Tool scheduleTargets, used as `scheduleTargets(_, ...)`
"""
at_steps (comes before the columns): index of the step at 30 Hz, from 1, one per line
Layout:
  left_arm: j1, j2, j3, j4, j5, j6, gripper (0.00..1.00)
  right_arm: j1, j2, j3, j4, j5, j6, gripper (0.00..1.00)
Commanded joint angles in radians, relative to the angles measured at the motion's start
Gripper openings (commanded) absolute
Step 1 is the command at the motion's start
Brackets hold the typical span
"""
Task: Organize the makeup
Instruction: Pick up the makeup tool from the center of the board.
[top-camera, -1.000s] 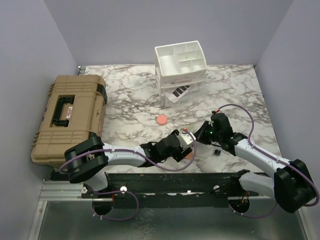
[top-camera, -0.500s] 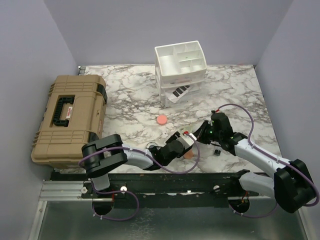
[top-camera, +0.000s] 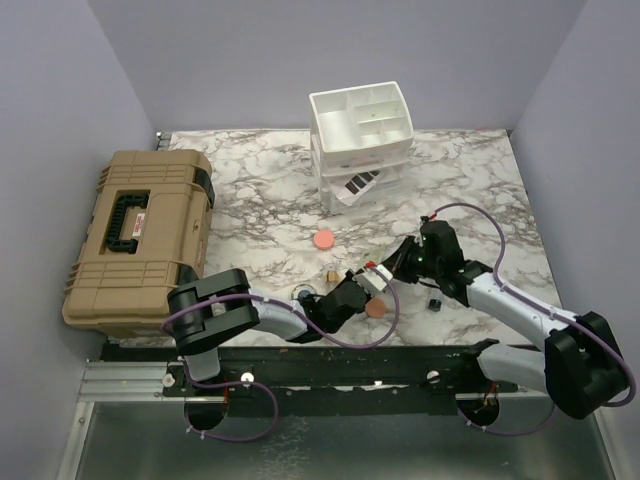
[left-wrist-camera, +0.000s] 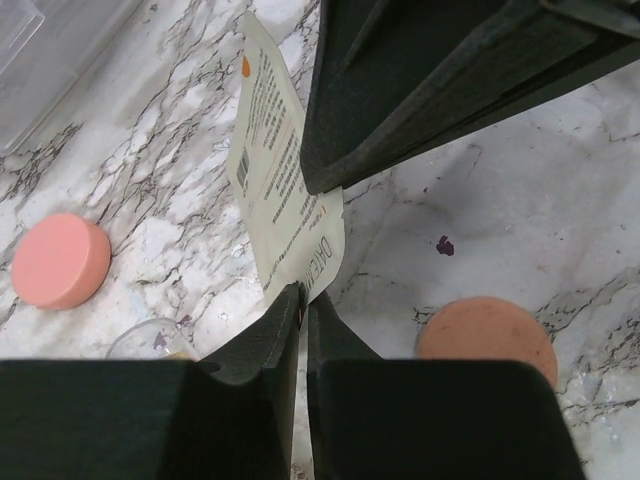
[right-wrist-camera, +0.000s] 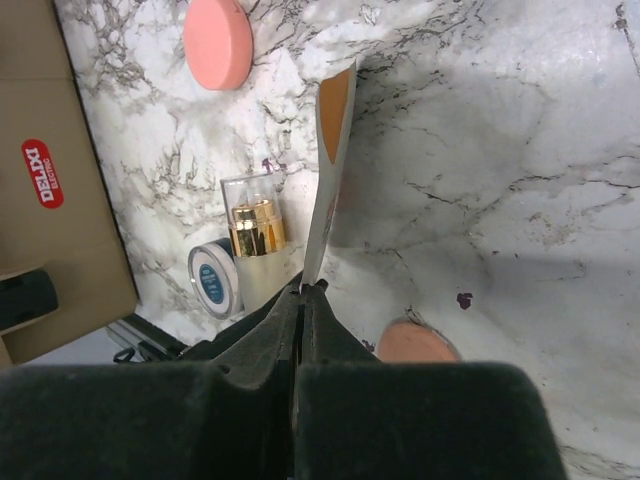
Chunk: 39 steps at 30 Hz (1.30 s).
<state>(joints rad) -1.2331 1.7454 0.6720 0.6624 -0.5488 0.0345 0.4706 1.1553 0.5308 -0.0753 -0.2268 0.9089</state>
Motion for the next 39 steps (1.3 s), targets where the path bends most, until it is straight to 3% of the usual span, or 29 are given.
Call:
scheduleTargets(1,-0.008,0.017,-0.012,0.051,-0.03,-0.011,0.06,0.003,0.034,0.037,-0.002,0.003,0.011,0.03)
scheduleTargets(9,-0.007,0.009,-0.023,0.051,-0.029,-0.015,0.04,0.003,0.12,0.081,-0.019,0.034,0.021,0.29)
scheduleTargets(12,-0.008,0.007,-0.025,0.051,-0.027,-0.014,0.04,0.003,0.13,0.094,-0.024,0.057,0.012,0.32)
scheduleTargets(15,-0.007,0.001,-0.028,0.051,-0.028,-0.014,0.04,0.003,0.138,0.109,-0.041,0.077,-0.004,0.28)
scheduleTargets(20,-0.007,-0.013,-0.036,0.052,-0.028,-0.018,0.06,0.002,0.148,0.112,-0.04,0.076,-0.019,0.05)
scheduleTargets(23,-0.008,-0.026,-0.042,0.052,-0.028,-0.024,0.16,0.003,0.131,0.105,-0.03,0.061,-0.024,0.01)
scheduleTargets(26,-0.008,-0.055,-0.056,0.059,-0.036,-0.044,0.44,0.003,0.091,0.099,-0.022,0.059,-0.026,0.01)
scheduleTargets(30,-0.007,-0.151,-0.114,0.107,-0.062,-0.103,0.65,0.003,0.026,0.104,-0.041,0.084,-0.032,0.01)
scheduleTargets(34,-0.006,-0.289,-0.185,0.154,-0.076,-0.149,0.75,0.002,-0.016,0.136,-0.084,0.123,-0.042,0.01)
scheduleTargets(39,0.004,-0.438,-0.249,0.172,-0.112,-0.188,0.82,0.002,-0.058,0.218,-0.119,0.197,-0.049,0.01)
